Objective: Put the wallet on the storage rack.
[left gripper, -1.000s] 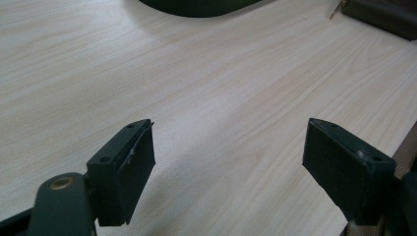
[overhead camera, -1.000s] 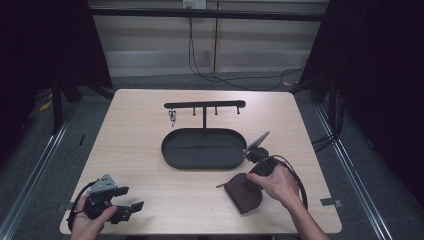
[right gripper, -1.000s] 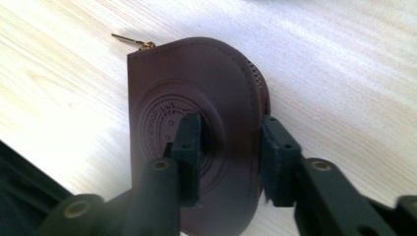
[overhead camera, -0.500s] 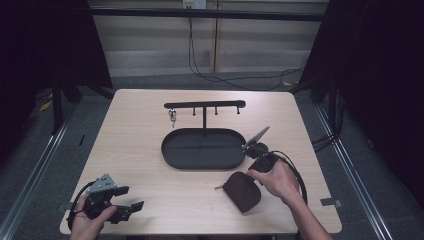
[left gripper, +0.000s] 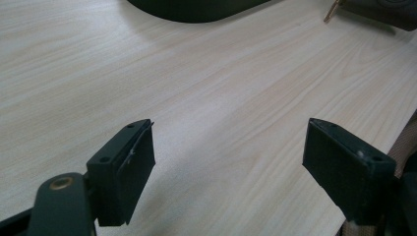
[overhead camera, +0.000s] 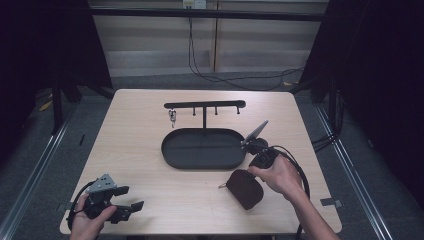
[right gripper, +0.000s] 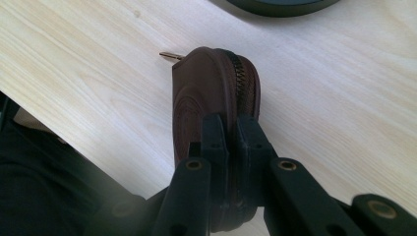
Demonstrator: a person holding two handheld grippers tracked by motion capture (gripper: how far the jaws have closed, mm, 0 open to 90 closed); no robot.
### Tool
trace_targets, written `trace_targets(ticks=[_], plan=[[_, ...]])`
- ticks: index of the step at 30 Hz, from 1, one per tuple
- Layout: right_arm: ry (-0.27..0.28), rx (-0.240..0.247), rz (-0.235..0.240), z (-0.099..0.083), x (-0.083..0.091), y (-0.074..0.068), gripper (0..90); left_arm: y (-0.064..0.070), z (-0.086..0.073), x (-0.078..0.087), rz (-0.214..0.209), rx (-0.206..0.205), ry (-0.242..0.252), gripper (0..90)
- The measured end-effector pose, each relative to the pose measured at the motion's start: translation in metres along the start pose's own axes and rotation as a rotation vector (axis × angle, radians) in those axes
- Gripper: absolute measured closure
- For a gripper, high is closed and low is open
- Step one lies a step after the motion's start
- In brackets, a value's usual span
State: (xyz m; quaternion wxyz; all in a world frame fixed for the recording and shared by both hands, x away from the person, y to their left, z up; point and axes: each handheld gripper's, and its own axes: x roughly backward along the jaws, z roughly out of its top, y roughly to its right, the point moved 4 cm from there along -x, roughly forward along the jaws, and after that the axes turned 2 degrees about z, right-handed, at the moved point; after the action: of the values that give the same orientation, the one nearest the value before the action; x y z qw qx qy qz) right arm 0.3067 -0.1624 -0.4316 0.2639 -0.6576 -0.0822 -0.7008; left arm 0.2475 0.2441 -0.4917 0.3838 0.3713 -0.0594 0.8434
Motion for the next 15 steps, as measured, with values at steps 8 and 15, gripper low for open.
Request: trace_targets(ticks=[8,15], plan=[[-0.006,-0.010,-0.045,0.000,0.014,0.002,83.5,0.000,0.000,0.000,0.002,-0.004,-0.003,19.6],[0.002,-0.017,-0.065,0.001,0.029,0.004,83.5,0.000,0.000,0.000,-0.002,-0.002,-0.002,19.6]])
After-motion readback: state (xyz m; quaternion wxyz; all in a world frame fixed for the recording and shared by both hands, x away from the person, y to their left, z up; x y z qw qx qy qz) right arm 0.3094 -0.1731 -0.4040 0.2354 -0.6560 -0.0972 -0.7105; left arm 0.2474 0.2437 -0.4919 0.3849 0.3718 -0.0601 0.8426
